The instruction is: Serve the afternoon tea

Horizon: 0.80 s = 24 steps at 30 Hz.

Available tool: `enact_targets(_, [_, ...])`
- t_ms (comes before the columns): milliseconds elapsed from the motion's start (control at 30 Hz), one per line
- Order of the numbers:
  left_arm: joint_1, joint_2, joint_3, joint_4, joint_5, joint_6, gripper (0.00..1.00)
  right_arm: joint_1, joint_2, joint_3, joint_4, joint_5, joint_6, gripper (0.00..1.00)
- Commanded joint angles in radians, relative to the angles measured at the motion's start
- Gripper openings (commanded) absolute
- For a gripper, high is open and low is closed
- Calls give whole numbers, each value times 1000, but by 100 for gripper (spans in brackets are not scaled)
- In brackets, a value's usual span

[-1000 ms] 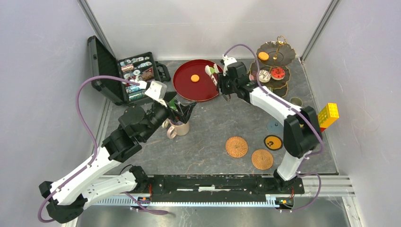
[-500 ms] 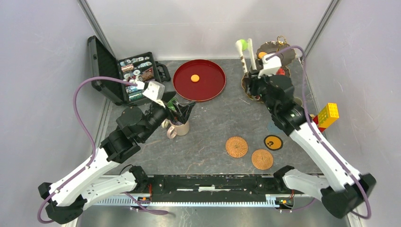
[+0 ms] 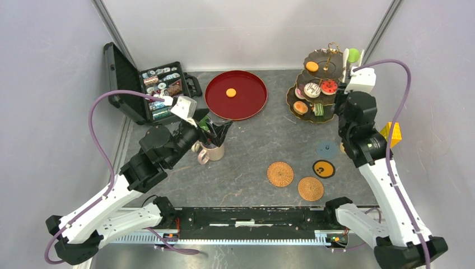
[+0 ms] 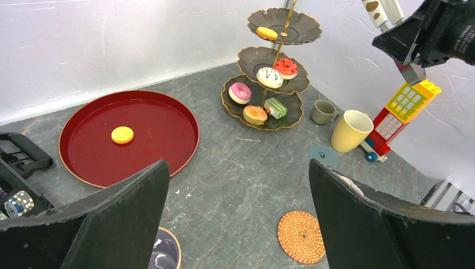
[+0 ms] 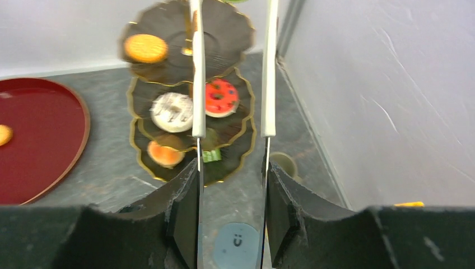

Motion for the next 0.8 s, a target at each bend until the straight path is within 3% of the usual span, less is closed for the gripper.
enact_targets(0, [-3,9,7,28,10,-21,100,-134,36,64,-22,-175,40,3])
enact_targets(100, [-3,11,7,28,5,-20,100,-194,79,97,-27,-250,69,3])
enact_targets(300, [-3,16,7,27,2,-17,100,-445,168,142,17,-705,151,3])
enact_targets(500, [-3,18,8,25,-6,-11,100,-656,230,103,131,-1046,286,5])
enact_targets(633, [-3,22,11,22,-6,-9,100,-684,264,76,180,-1135,321,8])
enact_targets(767, [-3,22,12,22,-7,-8,100,-686,286,56,187,-1113,312,14])
